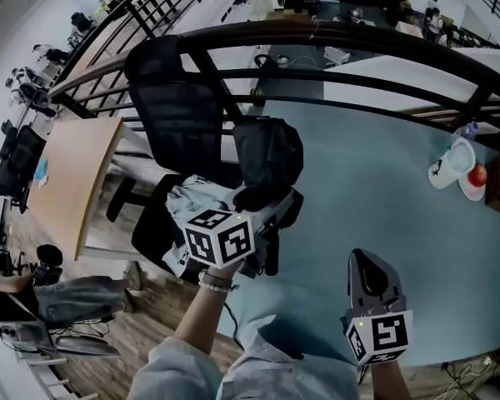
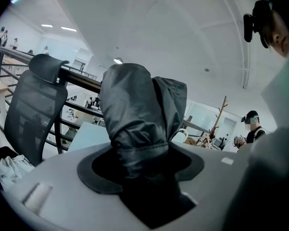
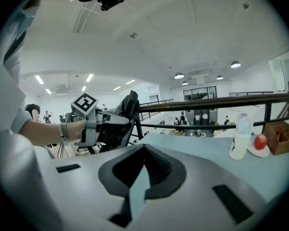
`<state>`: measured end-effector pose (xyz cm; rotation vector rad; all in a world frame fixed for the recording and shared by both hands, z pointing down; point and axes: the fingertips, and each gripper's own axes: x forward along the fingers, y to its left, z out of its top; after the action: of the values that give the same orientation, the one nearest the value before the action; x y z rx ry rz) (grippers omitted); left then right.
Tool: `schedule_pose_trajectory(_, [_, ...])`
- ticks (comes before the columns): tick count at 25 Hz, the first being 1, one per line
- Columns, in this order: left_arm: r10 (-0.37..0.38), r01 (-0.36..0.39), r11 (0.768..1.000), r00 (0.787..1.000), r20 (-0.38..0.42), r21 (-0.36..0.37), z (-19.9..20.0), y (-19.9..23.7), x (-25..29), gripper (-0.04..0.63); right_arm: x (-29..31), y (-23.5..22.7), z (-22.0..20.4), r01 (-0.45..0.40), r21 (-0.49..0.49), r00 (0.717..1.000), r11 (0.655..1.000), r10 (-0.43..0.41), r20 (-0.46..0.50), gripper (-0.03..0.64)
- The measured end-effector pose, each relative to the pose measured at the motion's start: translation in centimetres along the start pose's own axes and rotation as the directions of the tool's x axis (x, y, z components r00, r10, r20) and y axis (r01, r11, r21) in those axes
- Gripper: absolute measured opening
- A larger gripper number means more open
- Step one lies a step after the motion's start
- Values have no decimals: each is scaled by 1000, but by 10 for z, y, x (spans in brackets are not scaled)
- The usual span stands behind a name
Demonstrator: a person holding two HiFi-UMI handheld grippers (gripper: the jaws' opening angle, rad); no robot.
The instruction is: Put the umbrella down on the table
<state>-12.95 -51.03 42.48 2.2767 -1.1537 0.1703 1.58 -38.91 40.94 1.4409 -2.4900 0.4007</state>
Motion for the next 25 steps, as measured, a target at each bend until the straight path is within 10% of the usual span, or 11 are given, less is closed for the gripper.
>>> schedule_pose_trajectory(25, [88,-112,992,947,-309,-63,-49,123,154,272,53,-28,-30,13,62,996,998,-7,-93,-9])
